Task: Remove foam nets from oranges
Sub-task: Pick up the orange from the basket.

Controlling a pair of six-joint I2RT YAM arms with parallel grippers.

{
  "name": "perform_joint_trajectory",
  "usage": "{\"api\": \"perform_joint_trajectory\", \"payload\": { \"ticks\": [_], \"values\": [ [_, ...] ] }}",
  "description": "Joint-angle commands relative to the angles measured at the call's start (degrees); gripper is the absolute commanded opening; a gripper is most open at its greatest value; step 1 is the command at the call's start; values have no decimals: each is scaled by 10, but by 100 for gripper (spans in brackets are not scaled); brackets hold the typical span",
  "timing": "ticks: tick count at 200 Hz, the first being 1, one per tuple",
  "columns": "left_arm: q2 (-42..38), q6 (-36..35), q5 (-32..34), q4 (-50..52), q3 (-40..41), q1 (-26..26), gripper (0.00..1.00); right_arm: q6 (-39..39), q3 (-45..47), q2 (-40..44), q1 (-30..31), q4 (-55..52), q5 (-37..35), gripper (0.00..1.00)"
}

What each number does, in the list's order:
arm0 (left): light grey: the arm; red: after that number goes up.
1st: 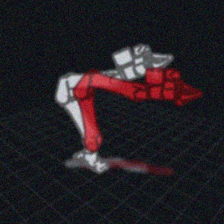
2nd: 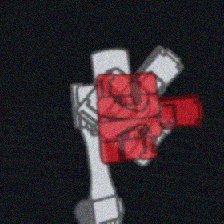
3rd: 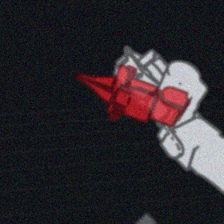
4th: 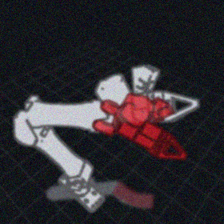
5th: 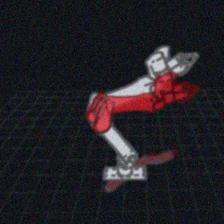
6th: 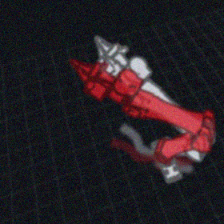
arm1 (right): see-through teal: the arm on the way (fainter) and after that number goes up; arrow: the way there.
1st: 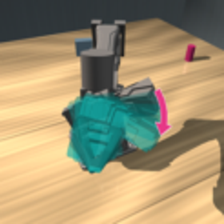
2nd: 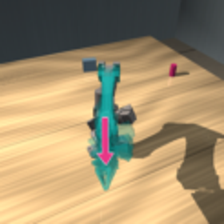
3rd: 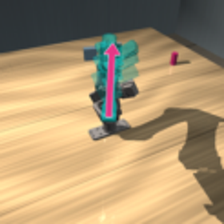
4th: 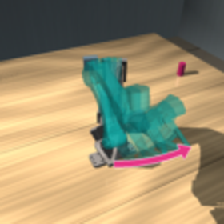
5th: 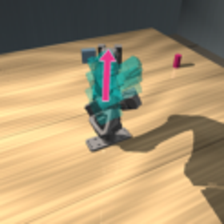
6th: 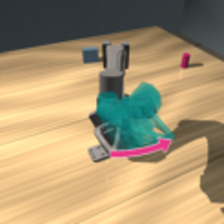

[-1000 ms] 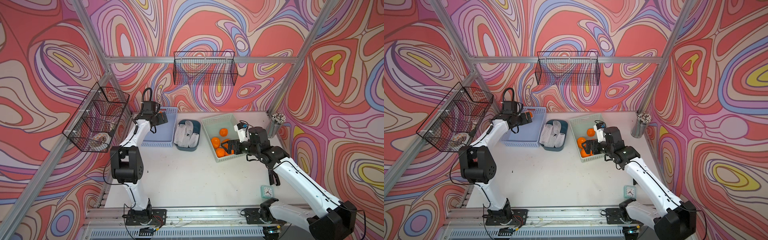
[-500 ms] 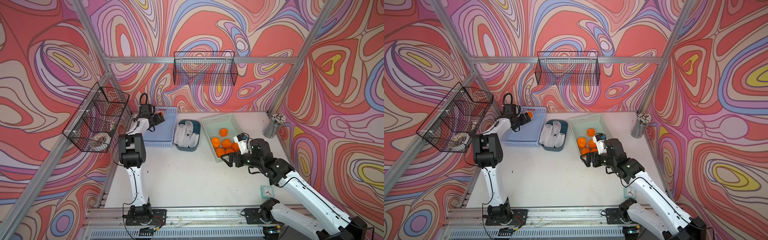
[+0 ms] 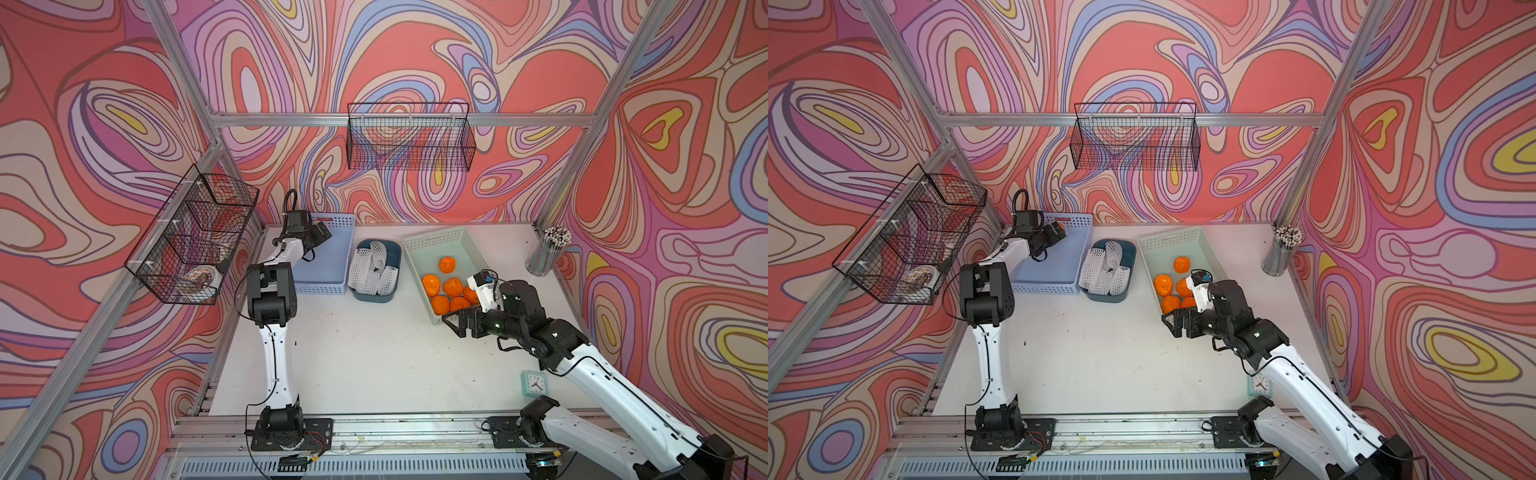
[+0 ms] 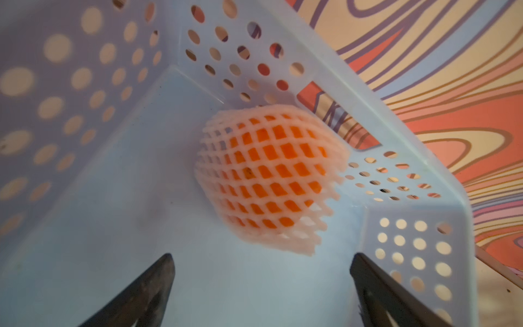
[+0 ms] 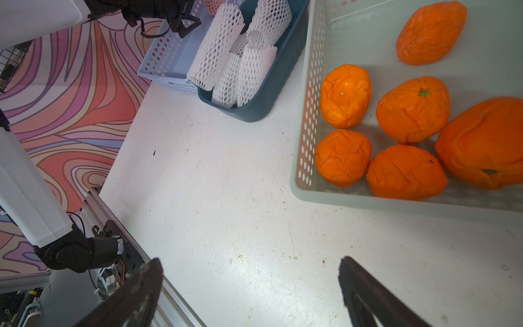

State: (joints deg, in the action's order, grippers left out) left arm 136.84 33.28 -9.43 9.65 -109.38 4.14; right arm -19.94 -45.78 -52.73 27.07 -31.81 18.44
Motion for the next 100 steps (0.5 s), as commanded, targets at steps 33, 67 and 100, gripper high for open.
{"api": "perform_joint_trajectory", "payload": {
  "ticks": [33,67,100],
  "values": [
    [35,38,12,-68,-17,4,100,17,-7,-18,2,6,4,98],
    [44,42,26,-95,-18,3,100,19,-7,-37,3,21,2,98],
    [57,44,35,-107,-32,3,98,26,-10,-53,3,25,0,98]
  ]
}}
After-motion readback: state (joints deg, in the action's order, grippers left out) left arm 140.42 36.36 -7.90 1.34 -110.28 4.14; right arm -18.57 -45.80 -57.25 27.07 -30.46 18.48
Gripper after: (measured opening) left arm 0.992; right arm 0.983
